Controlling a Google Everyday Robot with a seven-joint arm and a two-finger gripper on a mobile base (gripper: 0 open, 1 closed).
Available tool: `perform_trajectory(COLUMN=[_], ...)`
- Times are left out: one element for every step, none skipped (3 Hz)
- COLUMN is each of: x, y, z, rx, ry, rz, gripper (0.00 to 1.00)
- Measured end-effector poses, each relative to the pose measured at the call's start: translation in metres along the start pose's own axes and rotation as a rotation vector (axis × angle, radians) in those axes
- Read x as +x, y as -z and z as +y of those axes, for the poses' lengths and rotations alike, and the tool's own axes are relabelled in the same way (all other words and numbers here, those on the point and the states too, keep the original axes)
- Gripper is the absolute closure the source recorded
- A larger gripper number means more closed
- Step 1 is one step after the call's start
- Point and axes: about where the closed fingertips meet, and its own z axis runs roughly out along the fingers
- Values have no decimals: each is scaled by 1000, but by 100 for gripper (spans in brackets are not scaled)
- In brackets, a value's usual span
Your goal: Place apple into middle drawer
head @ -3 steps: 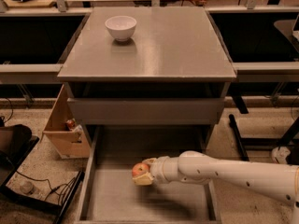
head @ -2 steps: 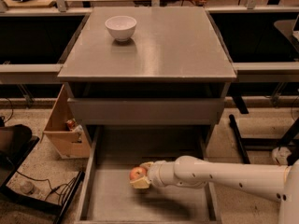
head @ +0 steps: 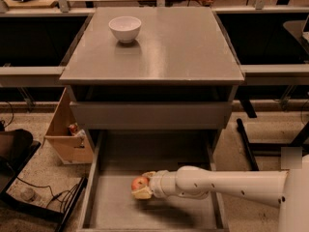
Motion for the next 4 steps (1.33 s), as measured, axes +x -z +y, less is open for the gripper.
perform_trajectory(x=[0, 0, 0, 0], y=[0, 0, 0, 0], z=[0, 0, 0, 0], rx=[0, 0, 0, 0], ry=[0, 0, 0, 0], rz=[0, 0, 0, 0], gripper=[58, 34, 12, 0])
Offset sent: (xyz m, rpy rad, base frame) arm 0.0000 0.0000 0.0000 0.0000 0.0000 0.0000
